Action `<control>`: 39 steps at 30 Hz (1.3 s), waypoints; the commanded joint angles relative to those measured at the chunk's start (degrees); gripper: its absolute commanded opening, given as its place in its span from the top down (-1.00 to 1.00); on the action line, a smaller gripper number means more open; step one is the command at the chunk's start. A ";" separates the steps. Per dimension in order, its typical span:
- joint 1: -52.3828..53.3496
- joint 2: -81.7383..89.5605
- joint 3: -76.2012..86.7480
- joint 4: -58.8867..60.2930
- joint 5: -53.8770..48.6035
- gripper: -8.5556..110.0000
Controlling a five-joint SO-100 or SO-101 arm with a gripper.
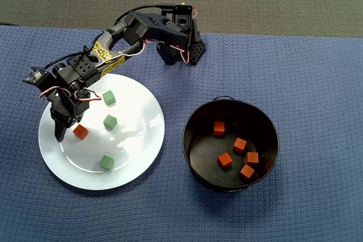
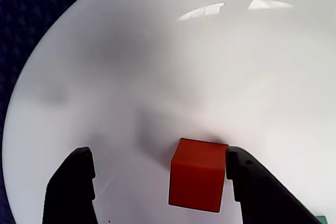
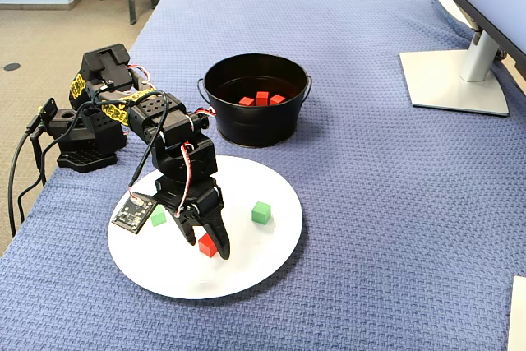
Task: Pick up the red cubes from the white plate and place them in the black recipient
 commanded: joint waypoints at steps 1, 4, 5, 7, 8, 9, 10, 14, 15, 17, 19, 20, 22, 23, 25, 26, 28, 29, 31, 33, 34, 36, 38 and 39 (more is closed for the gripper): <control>-2.11 0.62 -4.04 0.70 -1.41 0.43; -2.99 0.26 -4.04 1.41 -1.76 0.43; -3.25 0.18 -4.04 1.76 -1.85 0.43; -3.52 0.00 -4.04 1.85 -2.02 0.43; -3.60 -0.09 -4.04 1.85 -2.02 0.44; -3.69 -0.09 -3.96 1.85 -2.11 0.44; -3.78 -0.09 -3.87 1.85 -2.20 0.44; -4.22 0.26 -2.72 1.85 -2.37 0.44; -4.22 0.26 -2.72 1.85 -2.37 0.45; -4.22 0.26 -2.81 1.85 -2.37 0.50; -4.22 0.26 -2.90 1.67 -2.72 0.54; -4.22 0.18 -2.99 1.67 -2.81 0.54; -4.22 -0.26 -3.34 1.58 -2.81 0.55; -4.22 -0.44 -3.52 1.58 -2.81 0.57; -4.13 -0.79 -4.04 1.58 -2.90 0.61; -4.04 -0.88 -4.31 1.76 -3.16 0.64; -3.96 -1.67 -5.45 2.29 -3.52 0.69; -3.87 -2.20 -6.24 2.72 -3.60 0.72; -3.69 -2.99 -7.56 3.16 -3.52 0.80; -3.52 -3.16 -7.91 3.25 -3.43 0.86; -3.52 -3.16 -7.91 3.16 -3.52 0.86; -3.34 -2.81 -7.91 2.99 -3.52 0.86; -3.16 -1.85 -7.65 2.90 -3.25 0.86; -3.08 -0.97 -7.65 2.90 -3.16 0.86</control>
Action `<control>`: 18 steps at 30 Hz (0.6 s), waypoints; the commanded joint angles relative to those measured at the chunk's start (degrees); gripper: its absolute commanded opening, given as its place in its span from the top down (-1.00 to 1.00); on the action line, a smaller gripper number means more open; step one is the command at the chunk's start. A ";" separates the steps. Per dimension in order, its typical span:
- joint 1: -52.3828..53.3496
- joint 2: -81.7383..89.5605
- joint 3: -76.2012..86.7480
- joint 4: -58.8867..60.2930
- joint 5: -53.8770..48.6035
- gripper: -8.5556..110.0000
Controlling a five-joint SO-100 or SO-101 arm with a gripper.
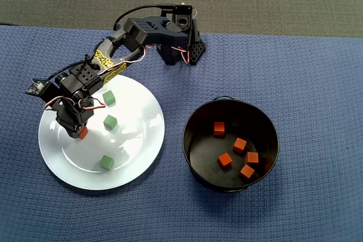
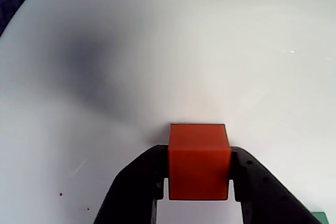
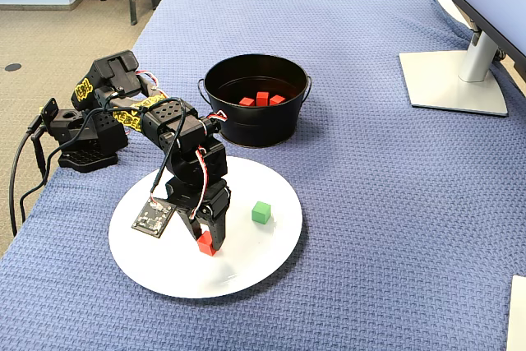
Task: Pick up the red cubes from the white plate and place them in the black recipient
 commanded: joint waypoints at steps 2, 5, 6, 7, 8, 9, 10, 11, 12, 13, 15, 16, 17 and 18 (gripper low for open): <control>-0.97 5.36 -4.04 0.62 0.00 0.86; -3.60 8.09 -8.09 4.66 1.58 0.86; -4.75 9.40 -9.58 6.77 2.11 0.86; -5.98 11.25 -10.37 8.79 2.46 0.86; -7.12 13.80 -10.20 10.20 3.08 0.86; -8.17 16.70 -9.23 10.99 3.69 0.86; -9.23 19.95 -7.47 11.16 4.13 0.86; -10.20 23.47 -5.10 11.07 4.57 0.86; -11.25 27.25 -2.29 10.55 4.75 0.86; -12.30 30.94 0.97 9.93 4.92 0.86; -14.59 38.32 7.03 9.05 5.19 0.86; -15.82 41.84 10.11 8.79 5.27 0.86; -17.05 45.44 13.01 8.61 5.19 0.86; -18.46 48.87 15.82 8.53 5.01 0.86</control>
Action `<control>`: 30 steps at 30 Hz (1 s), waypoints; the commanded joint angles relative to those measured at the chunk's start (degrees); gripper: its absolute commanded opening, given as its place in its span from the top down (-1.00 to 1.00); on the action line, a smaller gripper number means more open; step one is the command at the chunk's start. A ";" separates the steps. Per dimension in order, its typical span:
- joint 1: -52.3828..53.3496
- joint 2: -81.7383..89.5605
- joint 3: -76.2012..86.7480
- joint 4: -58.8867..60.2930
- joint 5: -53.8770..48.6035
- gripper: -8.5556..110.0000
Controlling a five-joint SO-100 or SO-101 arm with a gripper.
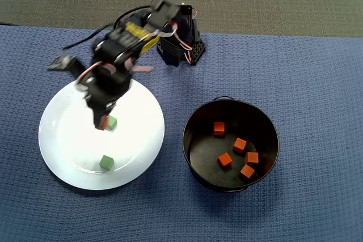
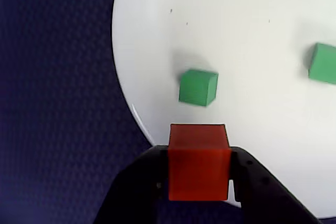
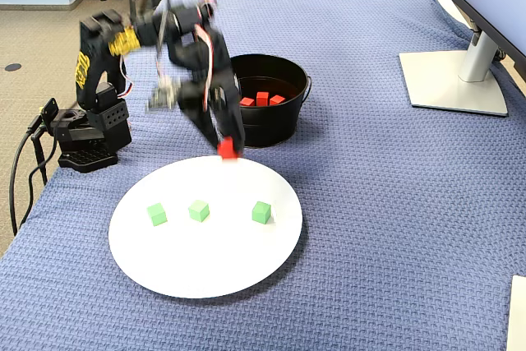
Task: Pick up the red cubes from the white plate and place them in the black recipient
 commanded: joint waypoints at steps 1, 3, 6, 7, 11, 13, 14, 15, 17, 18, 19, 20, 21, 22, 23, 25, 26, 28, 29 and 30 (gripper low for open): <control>-6.42 19.16 10.46 -1.41 0.70 0.86; -9.93 25.49 16.35 -2.37 0.97 0.86; -16.44 32.87 23.47 -3.16 2.29 0.86; -18.72 34.63 25.31 -3.52 2.90 0.86; -27.51 38.41 30.23 -7.03 4.48 0.86; -31.99 38.14 32.52 -10.72 4.57 0.86; -34.37 37.97 33.57 -12.48 4.22 0.86; -36.65 37.79 34.72 -14.41 4.22 0.86; -40.78 36.83 36.30 -17.14 3.78 0.86; -42.63 36.12 36.65 -18.11 3.43 0.86; -44.47 35.51 37.00 -18.72 2.72 0.86; -46.32 34.89 37.53 -19.34 1.49 0.86; -48.08 34.37 38.06 -19.78 0.35 0.82; -49.66 33.93 38.41 -19.86 -0.88 0.61; -50.89 33.75 38.67 -19.86 -1.58 0.37; -51.59 33.66 38.06 -19.86 0.00 0.22; -51.33 33.75 37.44 -19.60 0.70 0.20; -49.83 33.75 35.86 -18.46 1.58 0.21; -48.78 33.84 35.16 -17.75 1.58 0.22; -47.55 34.01 34.37 -16.88 1.58 0.23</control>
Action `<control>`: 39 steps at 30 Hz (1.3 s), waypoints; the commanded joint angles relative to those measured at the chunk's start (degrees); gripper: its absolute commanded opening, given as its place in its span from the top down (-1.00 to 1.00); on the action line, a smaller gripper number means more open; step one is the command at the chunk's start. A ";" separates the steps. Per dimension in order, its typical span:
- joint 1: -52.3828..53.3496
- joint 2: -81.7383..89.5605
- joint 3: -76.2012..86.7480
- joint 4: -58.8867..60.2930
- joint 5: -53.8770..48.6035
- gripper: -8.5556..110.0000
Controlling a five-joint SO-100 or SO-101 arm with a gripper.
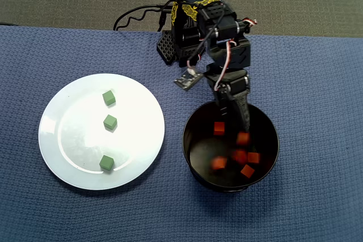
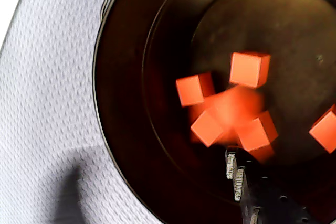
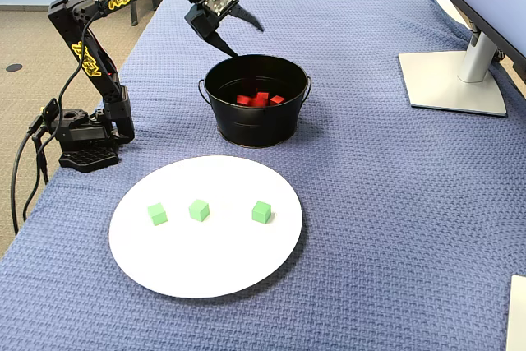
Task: Pick up the red cubes from the white plate and place them in the black recipient
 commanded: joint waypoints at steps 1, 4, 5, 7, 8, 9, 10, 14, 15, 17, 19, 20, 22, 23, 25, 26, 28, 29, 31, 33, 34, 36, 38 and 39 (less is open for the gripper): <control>3.16 0.79 -5.54 2.11 1.14 0.25; 10.37 1.85 -9.23 7.21 5.27 0.40; 13.54 2.72 -9.32 8.00 6.86 0.46; 19.60 4.57 -7.82 9.14 7.91 0.50; 22.32 5.62 -6.24 9.40 8.00 0.52; 24.87 6.86 -4.48 9.58 7.82 0.53; 27.16 7.91 -2.72 9.93 7.12 0.55; 34.54 10.72 4.48 8.35 5.27 0.70; 36.04 10.99 6.15 7.38 4.92 0.76; 37.97 11.78 10.63 3.96 3.60 0.82; 39.55 13.27 16.17 -0.09 3.25 0.86; 40.34 14.06 18.90 -1.58 3.08 0.86; 41.66 15.56 23.82 -4.04 2.90 0.86; 42.10 16.35 26.37 -5.36 2.90 0.86; 42.36 17.93 31.90 -8.61 2.81 0.86; 42.01 18.90 34.54 -10.46 2.72 0.86; 40.52 21.18 38.76 -12.30 2.81 0.86; 39.55 22.50 40.17 -12.22 2.99 0.86; 37.62 25.40 42.98 -11.60 3.87 0.86; 36.12 27.60 45.18 -10.20 4.75 0.86; 35.16 28.74 46.49 -9.49 4.57 0.86; 33.84 30.59 49.31 -9.23 4.39 0.86; 32.08 32.34 52.29 -9.32 4.39 0.86; 31.03 33.31 53.88 -9.32 4.48 0.86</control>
